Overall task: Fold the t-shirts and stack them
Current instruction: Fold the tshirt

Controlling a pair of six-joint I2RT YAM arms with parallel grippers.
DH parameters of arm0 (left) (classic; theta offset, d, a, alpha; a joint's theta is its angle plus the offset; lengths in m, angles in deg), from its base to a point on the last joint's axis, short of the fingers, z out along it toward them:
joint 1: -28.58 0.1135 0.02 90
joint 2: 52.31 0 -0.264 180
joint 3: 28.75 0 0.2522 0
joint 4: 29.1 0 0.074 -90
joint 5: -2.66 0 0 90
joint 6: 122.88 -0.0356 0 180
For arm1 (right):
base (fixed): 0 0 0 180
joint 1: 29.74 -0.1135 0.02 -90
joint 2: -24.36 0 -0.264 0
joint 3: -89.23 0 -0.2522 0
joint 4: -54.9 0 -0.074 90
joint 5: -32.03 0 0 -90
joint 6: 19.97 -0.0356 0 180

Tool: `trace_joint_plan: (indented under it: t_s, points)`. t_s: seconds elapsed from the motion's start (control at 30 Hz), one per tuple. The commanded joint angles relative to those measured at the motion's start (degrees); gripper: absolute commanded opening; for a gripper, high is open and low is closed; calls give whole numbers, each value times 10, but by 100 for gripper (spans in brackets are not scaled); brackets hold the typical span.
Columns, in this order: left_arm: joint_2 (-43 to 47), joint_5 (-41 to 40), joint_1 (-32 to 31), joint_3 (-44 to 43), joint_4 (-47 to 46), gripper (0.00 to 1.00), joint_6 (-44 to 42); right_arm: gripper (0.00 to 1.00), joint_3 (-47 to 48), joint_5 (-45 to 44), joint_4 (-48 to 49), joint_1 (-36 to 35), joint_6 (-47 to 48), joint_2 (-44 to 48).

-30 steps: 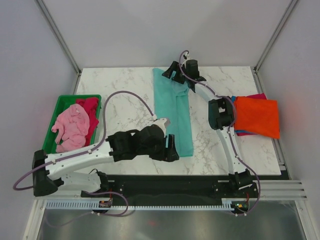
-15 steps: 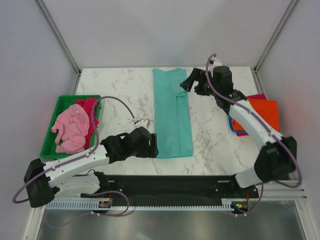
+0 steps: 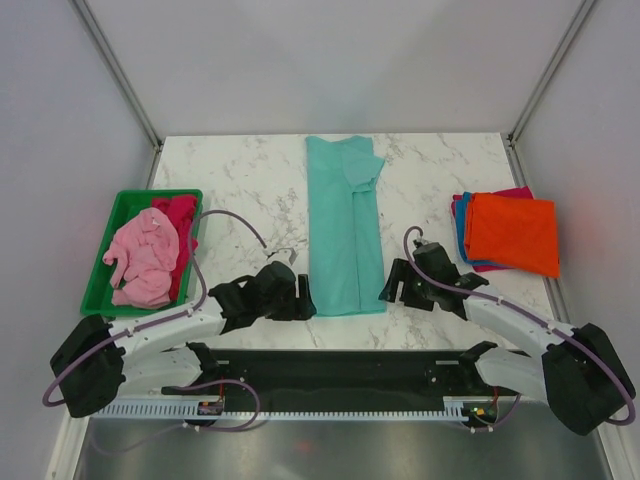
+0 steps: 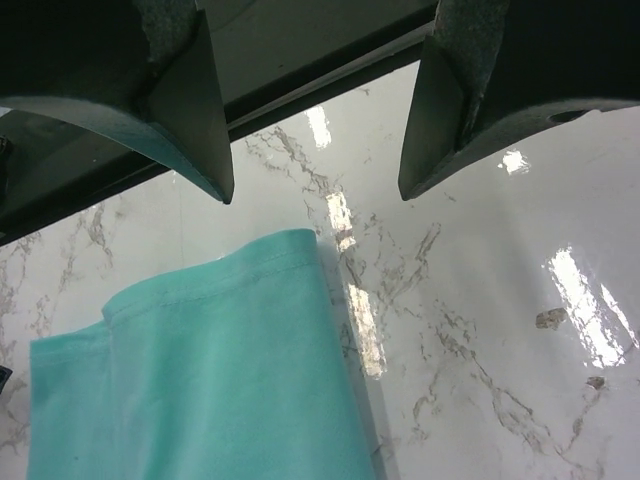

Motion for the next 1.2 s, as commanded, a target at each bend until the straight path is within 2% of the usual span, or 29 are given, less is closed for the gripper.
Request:
trace_joint_plan:
  t_s: [0.0, 0.17, 0.27, 0.33, 0.4, 0.6, 0.67, 0.73, 0.8, 1.1, 1.17]
  points:
    - [-20, 14, 13, 11, -64, 74, 3, 80, -13, 0, 80, -19, -35, -21]
    - [-37, 31, 15, 29, -85, 71, 12, 66, -16, -6, 101, -40, -35, -71]
    - [-41, 42, 14, 51, -116, 70, 24, 53, -30, -7, 117, -47, -42, -84]
    - [-46, 47, 14, 60, -135, 70, 31, 41, -38, -7, 124, -49, -45, -89]
    - [-54, 49, 14, 67, -146, 69, 32, 37, -45, -9, 125, -52, -48, -90]
    - [-61, 49, 14, 72, -157, 67, 31, 36, -54, -15, 106, -58, -56, -69]
    - [-56, 47, 14, 75, -157, 67, 28, 42, -54, -18, 96, -60, -57, -58]
    - [-53, 43, 14, 74, -157, 66, 27, 53, -56, -25, 79, -63, -58, -43]
    - [-53, 43, 14, 75, -155, 66, 26, 55, -60, -28, 66, -64, -63, -30]
    - [-66, 35, 14, 71, -172, 64, 28, 38, -87, -29, 72, -70, -71, -14]
    - [-66, 34, 14, 70, -178, 65, 28, 37, -90, -29, 76, -70, -71, -15]
